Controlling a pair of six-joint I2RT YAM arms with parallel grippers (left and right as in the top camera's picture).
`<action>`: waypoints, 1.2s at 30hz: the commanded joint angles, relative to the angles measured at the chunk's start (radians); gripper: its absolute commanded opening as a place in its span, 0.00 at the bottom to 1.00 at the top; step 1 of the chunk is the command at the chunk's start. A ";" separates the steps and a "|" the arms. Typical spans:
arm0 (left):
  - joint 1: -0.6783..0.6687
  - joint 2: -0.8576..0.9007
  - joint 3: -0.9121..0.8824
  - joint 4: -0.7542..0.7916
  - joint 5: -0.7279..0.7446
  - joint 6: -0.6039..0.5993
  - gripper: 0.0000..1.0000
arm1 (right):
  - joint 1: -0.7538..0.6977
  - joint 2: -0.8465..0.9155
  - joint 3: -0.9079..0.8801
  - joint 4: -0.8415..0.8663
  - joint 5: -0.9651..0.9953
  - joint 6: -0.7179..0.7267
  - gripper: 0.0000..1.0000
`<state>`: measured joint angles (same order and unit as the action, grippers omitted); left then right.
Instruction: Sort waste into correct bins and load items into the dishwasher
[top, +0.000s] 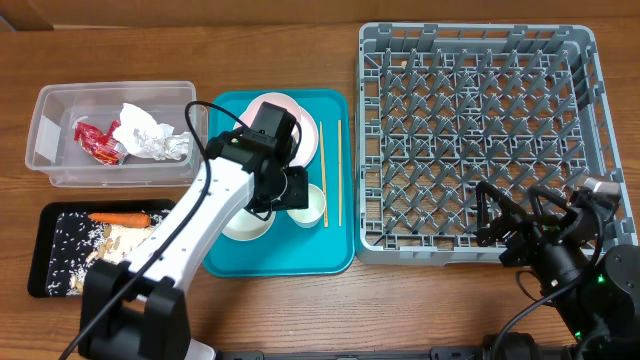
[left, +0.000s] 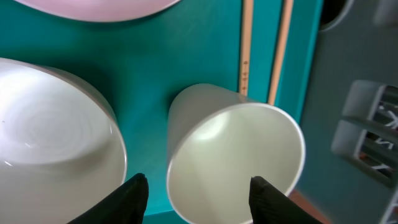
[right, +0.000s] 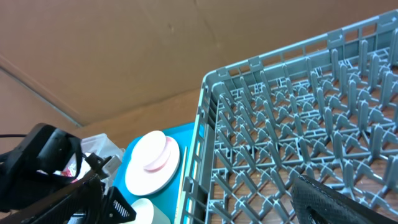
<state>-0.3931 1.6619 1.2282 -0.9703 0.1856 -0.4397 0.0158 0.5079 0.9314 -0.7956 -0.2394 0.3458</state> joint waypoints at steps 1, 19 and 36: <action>-0.006 0.045 -0.015 0.002 -0.017 -0.012 0.53 | 0.007 -0.002 0.018 -0.006 0.003 -0.005 1.00; 0.052 0.022 0.086 -0.020 -0.052 0.045 0.04 | 0.007 0.075 0.017 -0.054 -0.175 -0.074 0.94; 0.212 -0.044 0.254 -0.063 1.010 0.551 0.04 | 0.010 0.600 0.017 0.042 -1.175 -0.557 0.93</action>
<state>-0.1875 1.6268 1.4658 -1.0359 0.9134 -0.0010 0.0170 1.0599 0.9314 -0.7612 -1.1473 -0.0460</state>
